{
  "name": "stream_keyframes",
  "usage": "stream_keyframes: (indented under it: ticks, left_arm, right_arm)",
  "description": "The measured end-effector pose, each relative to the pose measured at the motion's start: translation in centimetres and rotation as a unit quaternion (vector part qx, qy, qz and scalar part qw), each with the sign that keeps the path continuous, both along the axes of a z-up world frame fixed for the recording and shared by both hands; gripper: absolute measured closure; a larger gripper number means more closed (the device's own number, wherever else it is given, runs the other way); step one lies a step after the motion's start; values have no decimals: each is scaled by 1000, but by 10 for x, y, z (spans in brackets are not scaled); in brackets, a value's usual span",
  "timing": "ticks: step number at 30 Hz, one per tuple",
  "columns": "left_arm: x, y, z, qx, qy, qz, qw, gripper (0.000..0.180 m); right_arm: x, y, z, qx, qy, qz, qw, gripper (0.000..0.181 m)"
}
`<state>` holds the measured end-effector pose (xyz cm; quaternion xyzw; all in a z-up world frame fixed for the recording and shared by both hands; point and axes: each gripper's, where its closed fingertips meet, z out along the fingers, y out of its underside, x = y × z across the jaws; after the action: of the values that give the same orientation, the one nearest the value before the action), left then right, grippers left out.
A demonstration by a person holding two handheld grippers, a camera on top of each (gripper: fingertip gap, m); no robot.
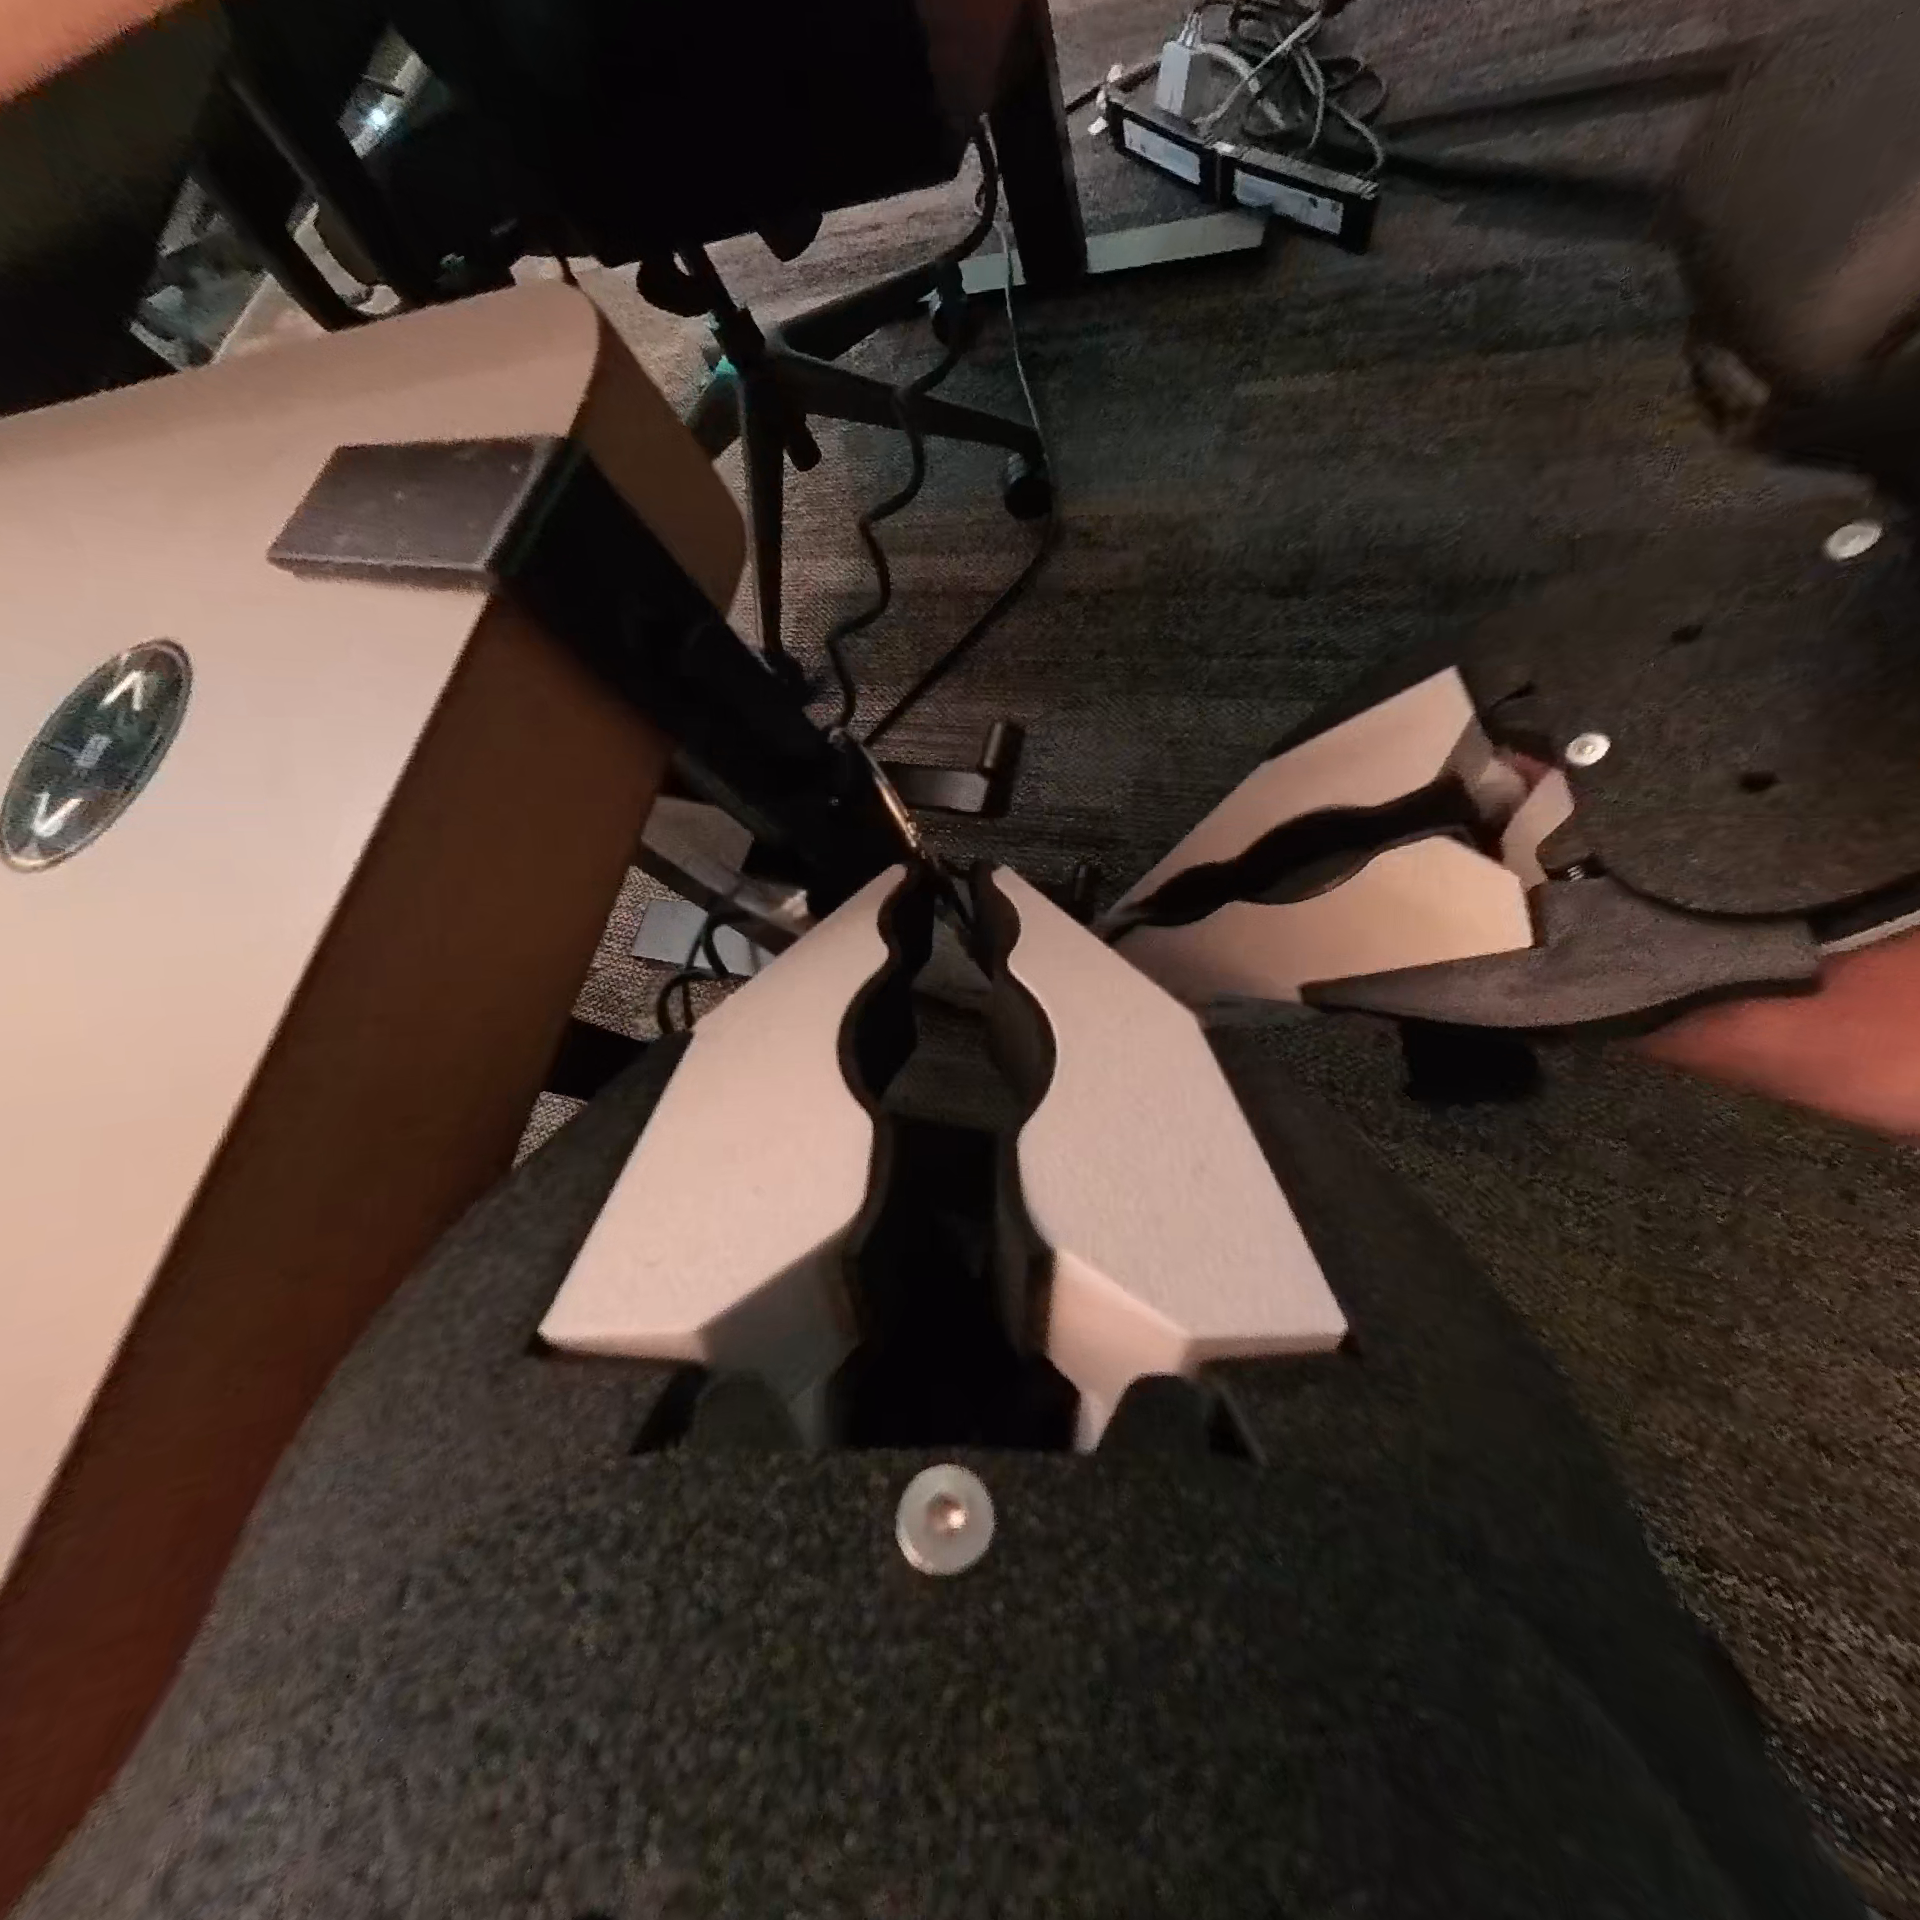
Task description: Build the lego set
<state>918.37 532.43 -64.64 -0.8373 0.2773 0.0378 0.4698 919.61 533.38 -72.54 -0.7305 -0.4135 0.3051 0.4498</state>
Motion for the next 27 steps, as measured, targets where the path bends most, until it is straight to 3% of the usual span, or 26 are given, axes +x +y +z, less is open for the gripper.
stream_keyframes:
  ticks: [7, 11, 15, 20, 24, 27]
  left_arm:
    - [-16, 1, -2, 4, 1, 43, 999, 177]
    - [-16, 2, -3, 3, 19, 30, 999, 177]
    - [-15, 0, -3, -14, -8, 19, 1000, 178]
    - [-14, 0, -10, -35, -37, 9, 999, 179]
    - [-9, -3, -14, -38, -63, -3, 997, 180]
    - [-9, -1, -17, -38, -81, 1, 996, 179]
  right_arm:
    - [-14, -5, -6, -6, 89, -4, 996, 180]
    - [-18, -8, -7, -39, 113, -39, 992, 180]
    - [-14, -25, 2, -90, 158, -31, 983, 179]
    - [5, -48, 34, -182, 275, 100, 939, 158]
    - [41, 7, 59, -215, 379, 75, 897, 145]
    - [15, 19, 65, -215, 350, 130, 902, 141]
